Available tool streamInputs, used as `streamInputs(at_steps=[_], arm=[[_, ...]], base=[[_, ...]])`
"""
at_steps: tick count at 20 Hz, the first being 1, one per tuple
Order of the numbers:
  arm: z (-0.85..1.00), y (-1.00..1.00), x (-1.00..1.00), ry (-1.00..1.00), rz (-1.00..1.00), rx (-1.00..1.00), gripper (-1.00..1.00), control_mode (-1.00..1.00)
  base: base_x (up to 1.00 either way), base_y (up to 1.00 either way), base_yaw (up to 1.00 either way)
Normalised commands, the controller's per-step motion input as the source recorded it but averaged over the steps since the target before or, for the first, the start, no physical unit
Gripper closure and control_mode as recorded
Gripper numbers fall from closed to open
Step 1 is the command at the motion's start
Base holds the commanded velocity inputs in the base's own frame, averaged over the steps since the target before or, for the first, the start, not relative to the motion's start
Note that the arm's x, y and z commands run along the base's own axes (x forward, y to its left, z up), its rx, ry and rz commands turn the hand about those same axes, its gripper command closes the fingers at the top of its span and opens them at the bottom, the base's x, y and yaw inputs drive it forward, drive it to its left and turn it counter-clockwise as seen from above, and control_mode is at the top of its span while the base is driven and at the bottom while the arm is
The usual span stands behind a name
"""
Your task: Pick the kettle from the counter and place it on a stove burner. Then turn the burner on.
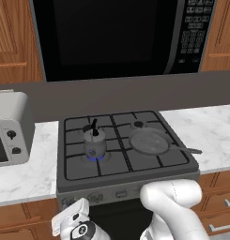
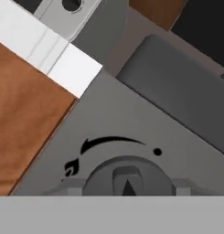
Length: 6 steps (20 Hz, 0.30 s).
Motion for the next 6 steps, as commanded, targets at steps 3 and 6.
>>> streamInputs(at_steps=[3, 6], arm=[[0.0, 0.04, 0.0, 0.0, 0.16, -0.37, 1.0, -1.0], [0.0, 0.1, 0.0, 0.0, 0.16, -0.38, 1.0, -1.0]], base=[[0.0, 0.0, 0.0], [0.0, 0.0, 0.0]])
